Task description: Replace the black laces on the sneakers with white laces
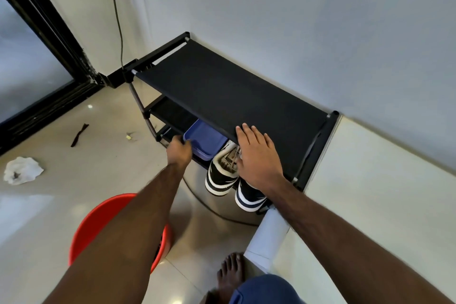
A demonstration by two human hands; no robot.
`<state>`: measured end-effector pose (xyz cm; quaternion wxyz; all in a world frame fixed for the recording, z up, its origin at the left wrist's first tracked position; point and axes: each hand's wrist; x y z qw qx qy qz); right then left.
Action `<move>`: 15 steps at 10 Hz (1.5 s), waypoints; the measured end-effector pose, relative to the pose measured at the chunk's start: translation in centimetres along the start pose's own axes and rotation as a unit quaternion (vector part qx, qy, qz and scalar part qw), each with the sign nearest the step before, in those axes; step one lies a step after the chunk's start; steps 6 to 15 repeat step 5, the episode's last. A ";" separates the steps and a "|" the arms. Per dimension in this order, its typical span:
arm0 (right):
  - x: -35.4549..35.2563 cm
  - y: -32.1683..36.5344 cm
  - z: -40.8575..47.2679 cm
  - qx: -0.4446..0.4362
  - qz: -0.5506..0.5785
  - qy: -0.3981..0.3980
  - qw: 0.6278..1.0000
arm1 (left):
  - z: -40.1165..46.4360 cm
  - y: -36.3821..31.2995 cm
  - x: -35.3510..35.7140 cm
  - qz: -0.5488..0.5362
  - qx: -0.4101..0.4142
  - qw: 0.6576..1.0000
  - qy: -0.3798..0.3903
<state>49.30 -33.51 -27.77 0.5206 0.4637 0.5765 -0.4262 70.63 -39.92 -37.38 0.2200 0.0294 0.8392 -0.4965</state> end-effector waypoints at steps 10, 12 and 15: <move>-8.6 -4.2 -7.5 0.046 0.018 0.038 0.998 | -16.1 -11.6 -2.7 0.441 0.536 0.719 0.048; -8.6 -4.2 -7.5 0.046 0.018 0.038 0.998 | -16.1 -11.6 -2.7 0.441 0.536 0.719 0.048; -8.6 -4.2 -7.5 0.046 0.018 0.038 0.998 | -16.1 -11.6 -2.7 0.441 0.536 0.719 0.048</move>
Point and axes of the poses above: each hand's wrist, its own z-axis towards the middle knuckle, its own x-axis out of the palm, y = z × x, and after that the axes turned 8 degrees about -z, right-handed
